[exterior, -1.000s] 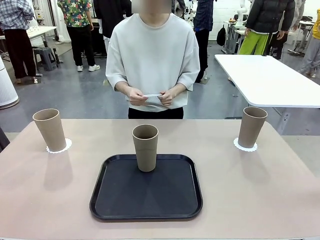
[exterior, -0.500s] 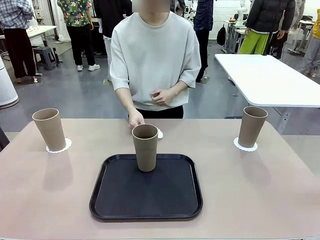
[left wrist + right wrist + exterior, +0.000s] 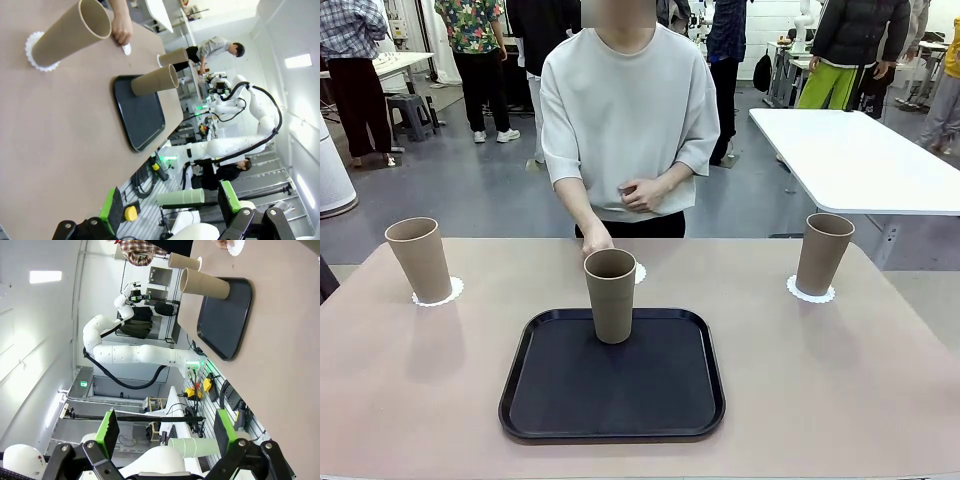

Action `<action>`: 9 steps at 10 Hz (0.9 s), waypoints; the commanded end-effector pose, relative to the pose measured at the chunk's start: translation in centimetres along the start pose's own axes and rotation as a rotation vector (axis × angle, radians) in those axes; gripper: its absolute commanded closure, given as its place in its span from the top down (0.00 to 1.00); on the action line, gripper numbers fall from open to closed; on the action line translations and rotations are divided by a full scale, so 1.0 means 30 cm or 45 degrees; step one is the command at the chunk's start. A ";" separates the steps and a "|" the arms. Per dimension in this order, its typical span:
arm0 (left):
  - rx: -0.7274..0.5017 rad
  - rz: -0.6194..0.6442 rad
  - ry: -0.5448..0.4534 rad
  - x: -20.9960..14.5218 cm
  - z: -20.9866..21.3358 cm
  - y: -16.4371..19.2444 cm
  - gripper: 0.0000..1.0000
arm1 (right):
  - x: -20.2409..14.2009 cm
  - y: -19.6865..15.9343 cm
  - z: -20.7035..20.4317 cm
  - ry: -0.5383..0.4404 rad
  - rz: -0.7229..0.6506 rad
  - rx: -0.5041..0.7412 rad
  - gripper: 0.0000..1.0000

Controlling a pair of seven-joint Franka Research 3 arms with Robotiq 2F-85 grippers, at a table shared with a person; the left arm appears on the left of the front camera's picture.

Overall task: Place coasters on the table and set cups on them.
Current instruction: Take one Reusable plastic cup from the Flat Tray and place it on a coaster set by the human.

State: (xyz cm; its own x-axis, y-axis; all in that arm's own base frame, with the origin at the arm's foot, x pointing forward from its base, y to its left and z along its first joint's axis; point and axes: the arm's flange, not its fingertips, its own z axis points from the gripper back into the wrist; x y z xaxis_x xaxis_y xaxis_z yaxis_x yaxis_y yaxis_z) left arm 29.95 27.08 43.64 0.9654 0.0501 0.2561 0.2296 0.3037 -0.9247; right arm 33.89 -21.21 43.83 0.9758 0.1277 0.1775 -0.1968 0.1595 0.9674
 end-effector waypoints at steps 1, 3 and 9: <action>0.001 0.004 -0.012 0.002 0.004 -0.009 1.00 | -0.005 0.005 0.001 0.003 -0.003 0.012 1.00; 0.001 0.004 -0.012 0.002 0.004 -0.009 1.00 | -0.005 0.005 0.001 0.003 -0.003 0.012 1.00; 0.001 0.004 -0.012 0.002 0.004 -0.009 1.00 | -0.005 0.005 0.001 0.003 -0.003 0.012 1.00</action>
State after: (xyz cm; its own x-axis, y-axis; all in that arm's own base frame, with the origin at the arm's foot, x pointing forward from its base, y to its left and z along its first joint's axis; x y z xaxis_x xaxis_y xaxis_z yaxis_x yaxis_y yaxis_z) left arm 29.95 27.08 43.64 0.9654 0.0501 0.2561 0.2296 0.3037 -0.9247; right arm 33.89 -21.21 43.83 0.9758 0.1277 0.1774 -0.1968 0.1595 0.9674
